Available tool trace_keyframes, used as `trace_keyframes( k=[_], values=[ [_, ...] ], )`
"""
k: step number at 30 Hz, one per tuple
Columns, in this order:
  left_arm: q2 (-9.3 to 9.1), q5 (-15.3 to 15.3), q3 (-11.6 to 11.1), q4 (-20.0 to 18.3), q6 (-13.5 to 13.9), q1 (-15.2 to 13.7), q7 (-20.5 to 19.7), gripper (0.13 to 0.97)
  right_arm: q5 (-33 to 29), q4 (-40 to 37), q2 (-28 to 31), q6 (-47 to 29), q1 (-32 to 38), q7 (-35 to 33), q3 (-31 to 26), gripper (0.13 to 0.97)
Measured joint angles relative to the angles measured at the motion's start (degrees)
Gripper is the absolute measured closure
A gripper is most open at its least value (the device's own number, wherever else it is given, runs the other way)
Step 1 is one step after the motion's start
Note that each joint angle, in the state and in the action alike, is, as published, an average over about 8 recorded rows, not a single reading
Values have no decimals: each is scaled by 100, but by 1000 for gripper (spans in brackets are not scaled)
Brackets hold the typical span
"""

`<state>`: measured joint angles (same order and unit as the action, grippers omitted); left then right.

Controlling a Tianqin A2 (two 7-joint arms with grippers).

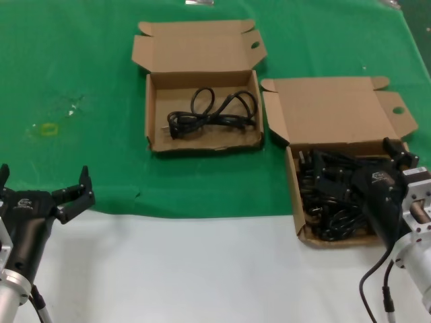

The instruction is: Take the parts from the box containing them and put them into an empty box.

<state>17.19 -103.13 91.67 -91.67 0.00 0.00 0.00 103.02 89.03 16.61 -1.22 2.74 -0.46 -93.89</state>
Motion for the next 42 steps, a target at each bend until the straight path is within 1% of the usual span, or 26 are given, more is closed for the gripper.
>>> trace_keyframes(
  k=[42],
  values=[
    [0,0,0,0,0,0,0,132,0,0,0,0,0,0,0,129]
  ],
)
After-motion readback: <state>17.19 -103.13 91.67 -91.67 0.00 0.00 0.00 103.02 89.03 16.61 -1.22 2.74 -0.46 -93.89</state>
